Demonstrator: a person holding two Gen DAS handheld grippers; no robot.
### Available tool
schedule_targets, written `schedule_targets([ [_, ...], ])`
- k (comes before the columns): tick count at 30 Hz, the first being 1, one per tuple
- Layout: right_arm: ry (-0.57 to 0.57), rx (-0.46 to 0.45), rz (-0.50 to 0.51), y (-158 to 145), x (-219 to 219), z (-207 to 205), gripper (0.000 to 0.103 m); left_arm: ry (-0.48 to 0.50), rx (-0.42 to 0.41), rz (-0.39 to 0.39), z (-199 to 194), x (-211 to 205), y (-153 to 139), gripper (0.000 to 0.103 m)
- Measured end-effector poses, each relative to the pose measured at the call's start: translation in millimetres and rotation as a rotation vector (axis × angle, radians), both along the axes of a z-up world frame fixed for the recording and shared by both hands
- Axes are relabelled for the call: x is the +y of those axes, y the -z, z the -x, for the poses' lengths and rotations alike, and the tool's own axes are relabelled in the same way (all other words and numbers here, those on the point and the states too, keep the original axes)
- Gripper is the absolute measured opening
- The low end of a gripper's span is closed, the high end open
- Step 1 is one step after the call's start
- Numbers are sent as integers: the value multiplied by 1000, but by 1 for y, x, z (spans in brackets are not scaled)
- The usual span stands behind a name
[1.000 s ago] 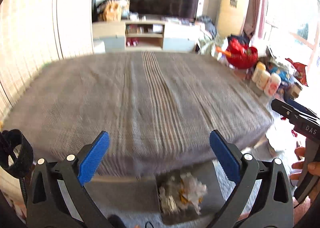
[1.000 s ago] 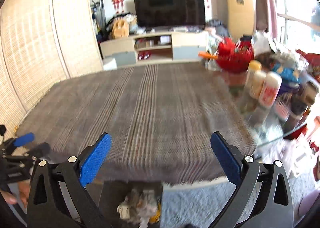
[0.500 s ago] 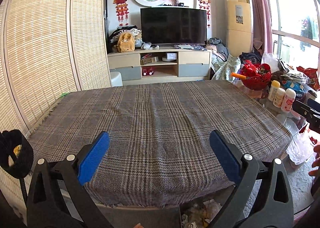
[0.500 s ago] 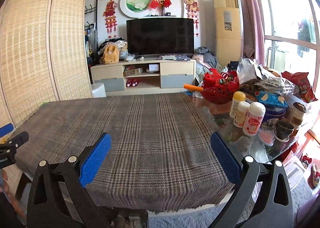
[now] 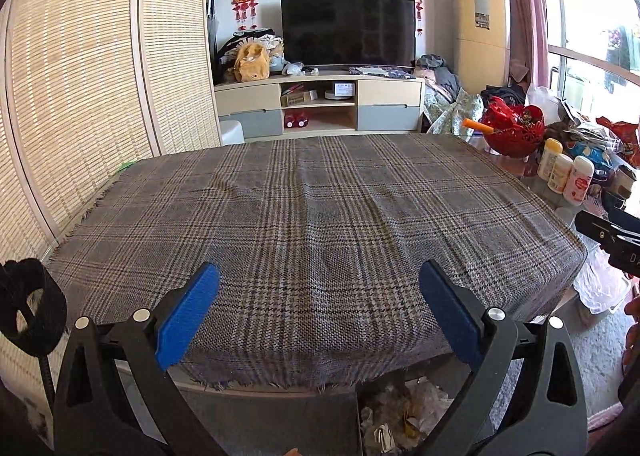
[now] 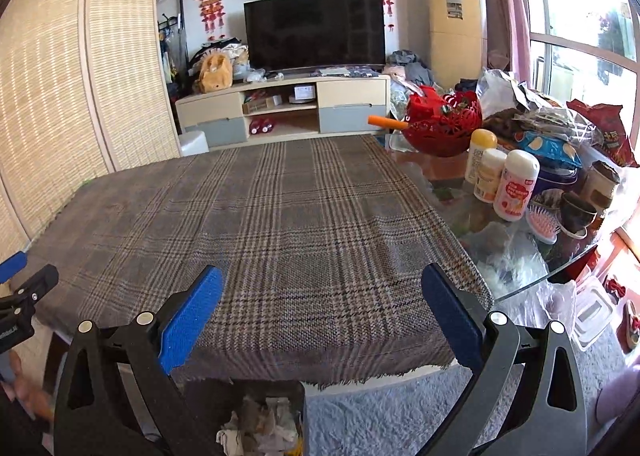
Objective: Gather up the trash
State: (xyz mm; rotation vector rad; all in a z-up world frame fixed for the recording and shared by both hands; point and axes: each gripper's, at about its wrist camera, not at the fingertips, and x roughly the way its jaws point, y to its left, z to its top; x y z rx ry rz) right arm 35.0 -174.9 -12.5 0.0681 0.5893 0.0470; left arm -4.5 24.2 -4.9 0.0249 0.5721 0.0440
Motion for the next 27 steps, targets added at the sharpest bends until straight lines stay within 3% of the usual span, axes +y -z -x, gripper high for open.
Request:
schedule_targets([
  [27,-40,61,-8,8,8,-3,100,-5,37,24,-4,2,6,95],
])
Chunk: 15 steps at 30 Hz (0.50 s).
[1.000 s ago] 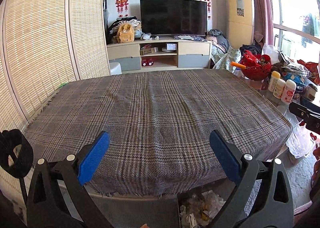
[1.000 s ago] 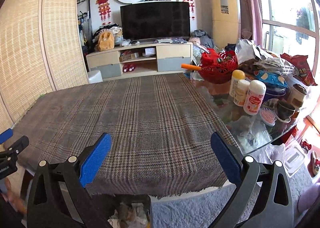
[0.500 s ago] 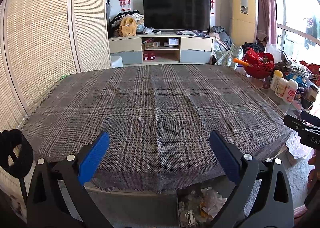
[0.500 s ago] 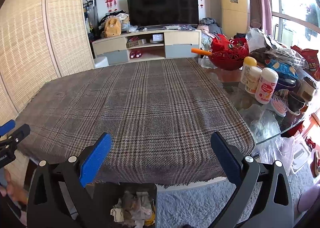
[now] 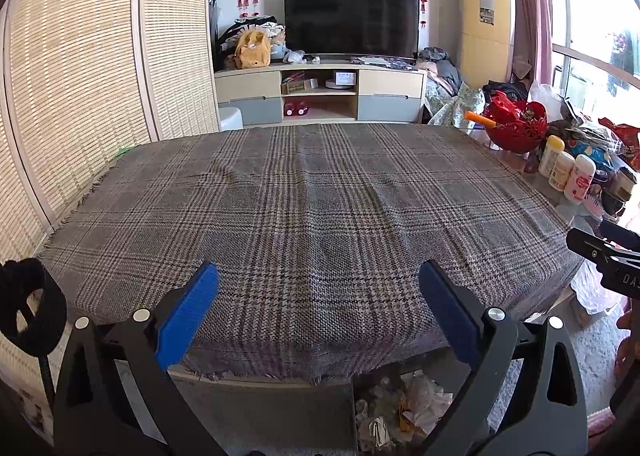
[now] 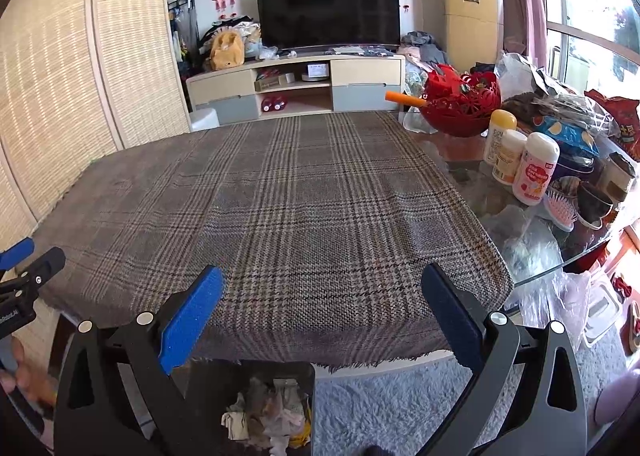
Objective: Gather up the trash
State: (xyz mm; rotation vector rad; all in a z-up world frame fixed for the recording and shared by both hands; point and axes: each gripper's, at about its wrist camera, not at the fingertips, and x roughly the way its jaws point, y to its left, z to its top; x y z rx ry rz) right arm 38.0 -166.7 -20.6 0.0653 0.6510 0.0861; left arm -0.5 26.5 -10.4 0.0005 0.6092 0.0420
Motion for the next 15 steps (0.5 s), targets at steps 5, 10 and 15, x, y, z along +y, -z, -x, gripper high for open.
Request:
schedule_targets([
  [5,1,5,-2,1,-1,0,100,0,0,-3,0,0,0,95],
  [10,-1,7,-1,0,-1,0,100,-1,-1,-6,1,0,1,95],
  [15,-4,13,0,1,-1,0,100,-2,1,-5,1,1,1,95],
])
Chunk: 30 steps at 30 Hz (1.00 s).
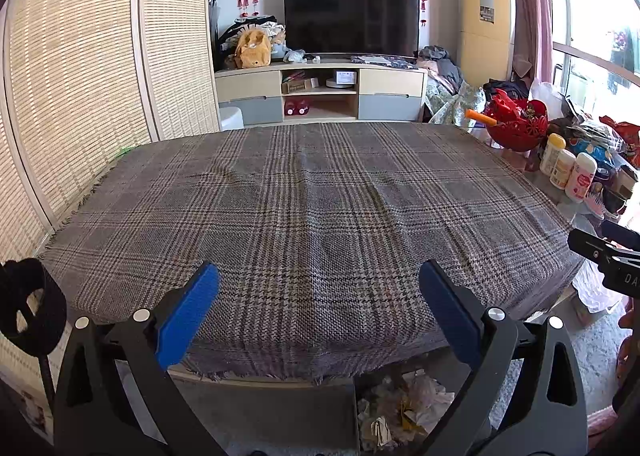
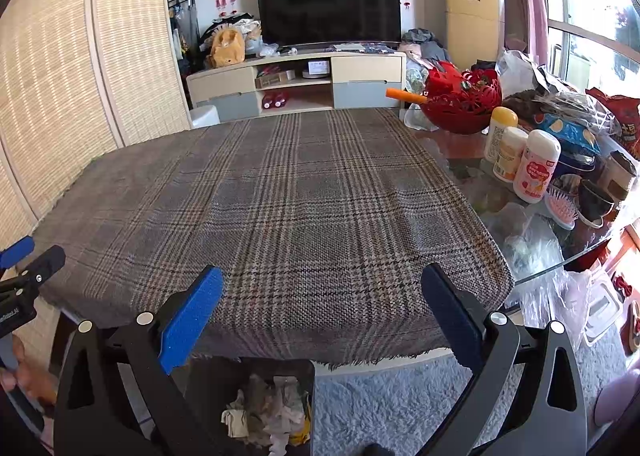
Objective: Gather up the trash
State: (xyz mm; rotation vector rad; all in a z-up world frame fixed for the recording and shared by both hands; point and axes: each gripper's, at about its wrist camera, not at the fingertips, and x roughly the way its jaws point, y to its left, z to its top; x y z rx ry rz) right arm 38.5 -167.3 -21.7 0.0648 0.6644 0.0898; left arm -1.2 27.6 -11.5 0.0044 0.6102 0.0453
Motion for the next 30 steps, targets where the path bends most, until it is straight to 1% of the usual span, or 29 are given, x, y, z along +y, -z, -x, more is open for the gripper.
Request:
schedule_targets([
  [18,0,5,-23,0,-5,-1,100,-11,3,2,-1,0,0,95],
  [30,-11,26,-35,4,-5,-3,100,-21,3,11,0,5,-1,95],
])
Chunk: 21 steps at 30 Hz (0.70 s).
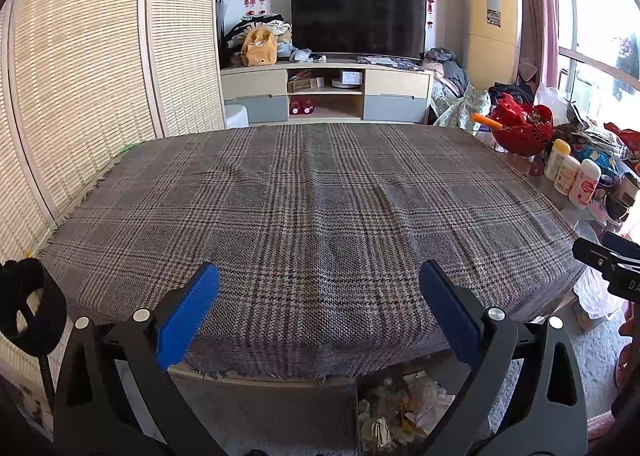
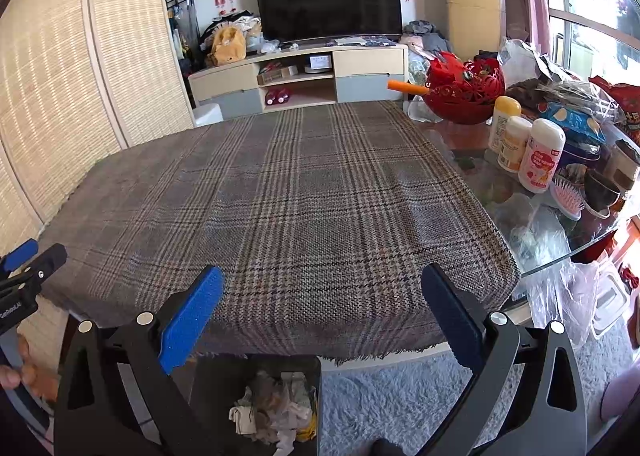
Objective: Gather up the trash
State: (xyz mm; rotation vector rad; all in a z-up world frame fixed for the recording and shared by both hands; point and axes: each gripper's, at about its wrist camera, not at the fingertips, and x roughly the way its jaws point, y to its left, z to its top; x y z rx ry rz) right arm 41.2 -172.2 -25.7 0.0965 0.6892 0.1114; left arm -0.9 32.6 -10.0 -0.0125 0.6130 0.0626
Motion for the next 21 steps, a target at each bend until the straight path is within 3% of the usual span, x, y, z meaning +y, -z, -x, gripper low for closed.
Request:
schedule_targets([
  [21,-21,26,-14,5,1,-3,100,4,13,6,-3,1,2,95],
])
